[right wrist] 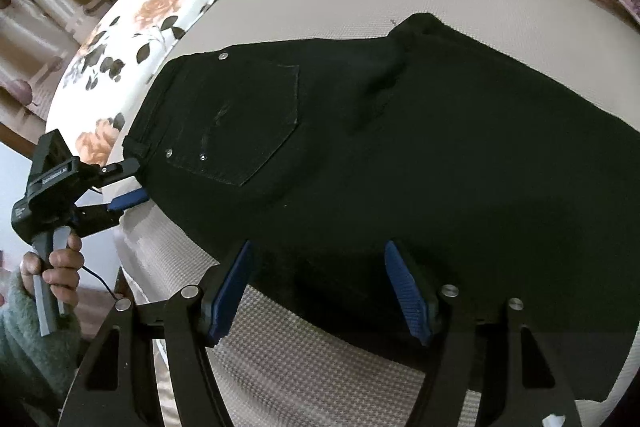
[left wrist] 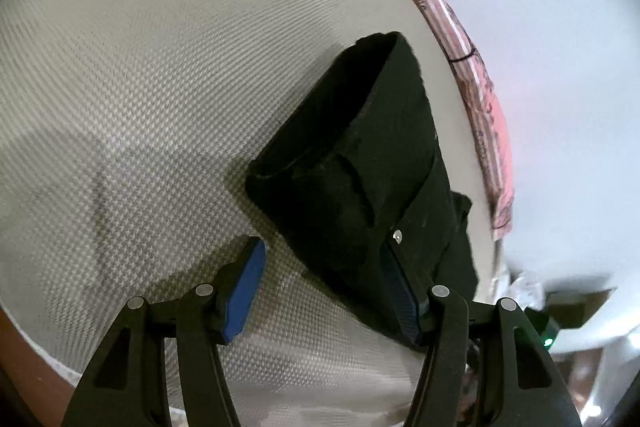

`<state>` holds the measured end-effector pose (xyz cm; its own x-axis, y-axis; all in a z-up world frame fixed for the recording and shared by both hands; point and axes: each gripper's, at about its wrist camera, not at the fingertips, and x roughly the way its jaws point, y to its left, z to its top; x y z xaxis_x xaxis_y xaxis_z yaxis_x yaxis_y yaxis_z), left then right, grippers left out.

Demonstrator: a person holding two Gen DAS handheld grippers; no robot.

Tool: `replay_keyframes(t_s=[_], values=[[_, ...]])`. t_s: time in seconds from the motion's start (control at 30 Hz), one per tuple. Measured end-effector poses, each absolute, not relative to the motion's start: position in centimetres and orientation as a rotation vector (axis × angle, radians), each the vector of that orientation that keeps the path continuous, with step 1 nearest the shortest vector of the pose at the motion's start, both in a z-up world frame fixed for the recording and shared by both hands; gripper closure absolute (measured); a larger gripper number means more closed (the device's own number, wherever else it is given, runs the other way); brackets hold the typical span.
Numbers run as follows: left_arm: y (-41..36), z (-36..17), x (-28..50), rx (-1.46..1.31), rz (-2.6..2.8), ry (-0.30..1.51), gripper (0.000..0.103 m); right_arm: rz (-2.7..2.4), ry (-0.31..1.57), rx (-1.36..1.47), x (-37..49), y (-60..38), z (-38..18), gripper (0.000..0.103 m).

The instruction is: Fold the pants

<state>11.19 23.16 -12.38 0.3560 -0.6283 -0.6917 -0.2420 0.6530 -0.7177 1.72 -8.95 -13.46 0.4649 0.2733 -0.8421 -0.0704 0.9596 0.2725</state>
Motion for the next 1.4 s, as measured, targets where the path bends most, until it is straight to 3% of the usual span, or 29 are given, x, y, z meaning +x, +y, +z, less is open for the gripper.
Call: replay_keyframes(t_s=[0.53,0.93,0.97,1.03,1.13,1.4], values=[[24.6,-15.0,14.2,-1.013,-0.46,1.134,0.042,0.149,1.077,0.289,2.4,-10.9,-13.9,0.037],[22.9,-14.1,16.9,-0.832,-0.485,1.127,0.044,0.11,1.06,0.305,2.3,-11.7,-13.5,0.037],[22.5,-14.0,17.1,-0.81,-0.475,1.123,0.045,0.106,1.054,0.31,2.2,-11.9,-13.4,0.037],[22.0,-13.8,17.2,-0.749,-0.45,1.123,0.064,0.094,1.04,0.316,1.9,-12.5,-13.1,0.037],[21.4,-13.4,17.1,-0.701,-0.416,1.141,0.077,0.077,1.016,0.334,1.4,-13.7,-12.5,0.038],[16.8,-5.2,16.0,-0.595,-0.469,1.022,0.081,0.004,0.926,0.386,-1.0,-18.3,-9.9,0.038]])
